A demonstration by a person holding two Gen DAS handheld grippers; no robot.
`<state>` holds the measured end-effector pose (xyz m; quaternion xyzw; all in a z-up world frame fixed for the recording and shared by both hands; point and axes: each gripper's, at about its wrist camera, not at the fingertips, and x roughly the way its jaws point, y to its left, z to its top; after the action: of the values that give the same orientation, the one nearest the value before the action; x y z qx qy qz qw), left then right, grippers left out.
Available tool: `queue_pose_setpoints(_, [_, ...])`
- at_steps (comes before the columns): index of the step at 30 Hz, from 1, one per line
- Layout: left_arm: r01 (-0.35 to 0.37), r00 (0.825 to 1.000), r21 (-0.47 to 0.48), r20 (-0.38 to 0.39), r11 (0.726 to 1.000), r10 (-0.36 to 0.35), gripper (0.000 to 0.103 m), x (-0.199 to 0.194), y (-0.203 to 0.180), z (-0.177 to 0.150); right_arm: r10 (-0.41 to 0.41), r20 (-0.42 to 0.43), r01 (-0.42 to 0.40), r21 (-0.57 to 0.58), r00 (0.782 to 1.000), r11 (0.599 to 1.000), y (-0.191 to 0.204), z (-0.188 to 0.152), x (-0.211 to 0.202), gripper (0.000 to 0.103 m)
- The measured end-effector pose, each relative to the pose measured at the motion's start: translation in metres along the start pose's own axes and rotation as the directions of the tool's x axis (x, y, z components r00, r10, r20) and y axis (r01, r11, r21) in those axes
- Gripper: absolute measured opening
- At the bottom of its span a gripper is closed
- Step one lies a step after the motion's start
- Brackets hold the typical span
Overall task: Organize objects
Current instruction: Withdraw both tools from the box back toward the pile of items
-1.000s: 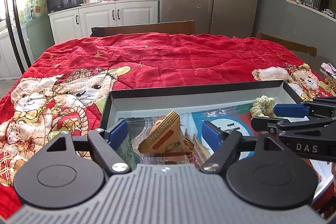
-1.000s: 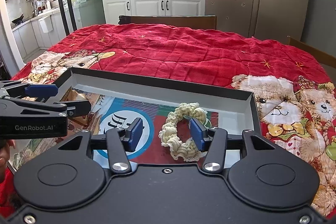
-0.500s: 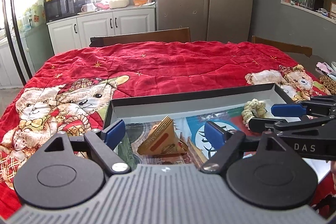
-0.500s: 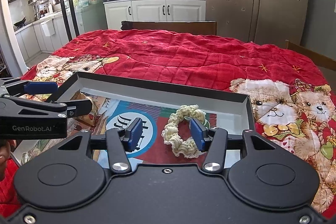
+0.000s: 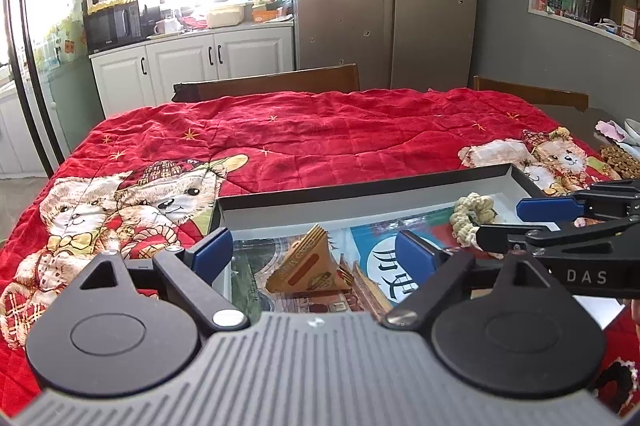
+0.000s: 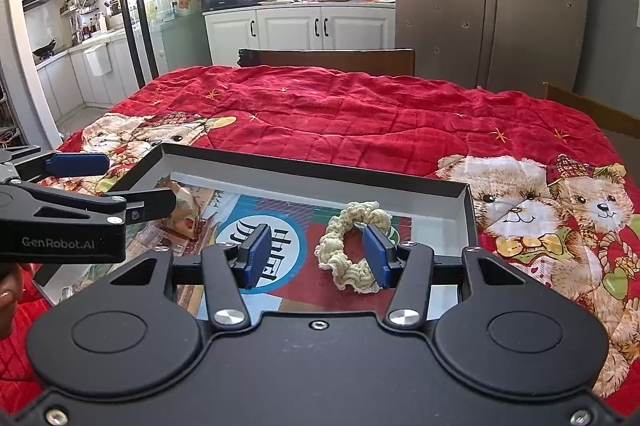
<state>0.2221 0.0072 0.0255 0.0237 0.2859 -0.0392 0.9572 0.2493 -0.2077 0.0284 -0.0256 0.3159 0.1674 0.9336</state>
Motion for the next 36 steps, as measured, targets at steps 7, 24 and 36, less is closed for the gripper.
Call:
queue_pose_setpoints(7, [0.009,1.000,0.011,0.012,1.000,-0.009,0.094,-0.010,-0.001,0.001,0.017,0.017,-0.017,-0.007,1.000,1.000,0.003,-0.001,-0.014,0.049])
queue_pose_setpoints(24, [0.042,0.998,0.046,0.041,0.998,-0.044,0.095,-0.040,-0.005,-0.007,0.041,0.039,-0.041,-0.008,0.998,0.999,0.006,-0.017,-0.050,0.049])
queue_pose_setpoints(36, [0.079,0.994,0.080,0.070,0.994,-0.085,0.098,-0.068,-0.012,-0.014,0.053,0.047,-0.052,-0.011,0.997,0.999,0.009,-0.033,-0.076,0.049])
